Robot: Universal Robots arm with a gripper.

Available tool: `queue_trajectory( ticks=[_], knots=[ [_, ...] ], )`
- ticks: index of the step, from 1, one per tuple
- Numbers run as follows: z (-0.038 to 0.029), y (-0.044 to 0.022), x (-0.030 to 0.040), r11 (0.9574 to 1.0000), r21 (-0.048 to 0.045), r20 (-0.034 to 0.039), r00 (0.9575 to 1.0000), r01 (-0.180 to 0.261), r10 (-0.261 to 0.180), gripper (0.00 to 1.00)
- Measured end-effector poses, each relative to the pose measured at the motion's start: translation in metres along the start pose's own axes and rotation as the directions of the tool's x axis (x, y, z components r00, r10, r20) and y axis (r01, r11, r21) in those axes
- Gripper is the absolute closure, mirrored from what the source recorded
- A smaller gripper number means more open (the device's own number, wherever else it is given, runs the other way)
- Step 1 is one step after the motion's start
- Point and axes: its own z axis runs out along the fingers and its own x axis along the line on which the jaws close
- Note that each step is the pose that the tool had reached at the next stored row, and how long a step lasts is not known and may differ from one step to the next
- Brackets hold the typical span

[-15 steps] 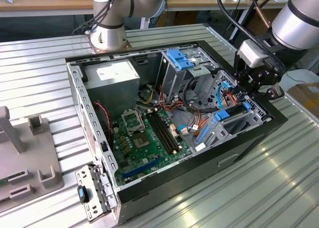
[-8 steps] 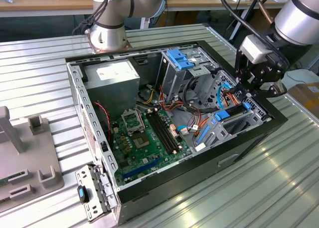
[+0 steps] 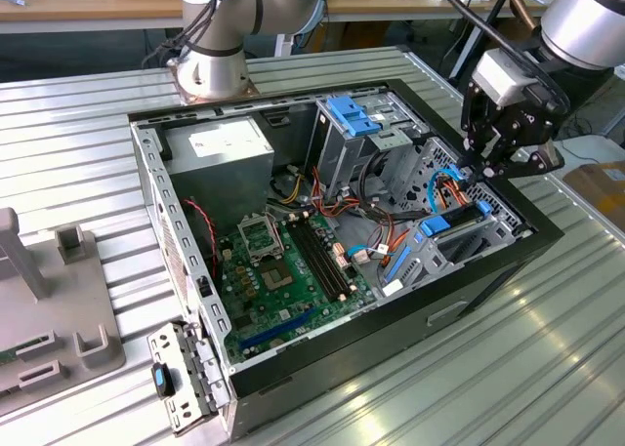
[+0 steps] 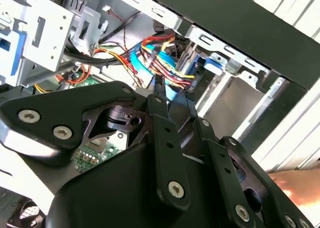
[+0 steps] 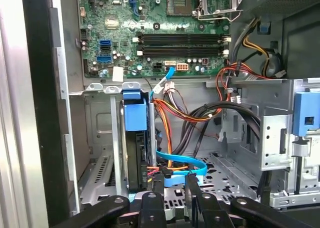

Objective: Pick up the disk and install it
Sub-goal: 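Insert the second disk wire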

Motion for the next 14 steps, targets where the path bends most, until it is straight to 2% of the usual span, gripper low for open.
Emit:
queue_trajectory(
  ticks=[1,2,3,9,12,14],
  knots=[
    [0.0032,0.0002,-0.0009,1.0,-0.005,-0.0005,1.0,0.0,0.0,0.69],
    [0.0053,-0.0005,-0.0007,0.9999,-0.0101,-0.0067,1.0,0.0,0.0,0.69],
    [0.0053,-0.0015,-0.0006,0.9999,-0.0119,-0.0089,1.0,0.0,0.0,0.69],
    [0.0018,-0.0046,-0.0008,0.9999,-0.0125,-0.0096,1.0,0.0,0.0,0.69],
    [0.0012,-0.005,0.0057,0.9999,-0.0125,-0.0097,1.0,-0.002,0.002,0.69],
    [0.0037,-0.0048,0.0068,0.9999,-0.0122,-0.01,0.9999,-0.007,0.007,0.69]
  ],
)
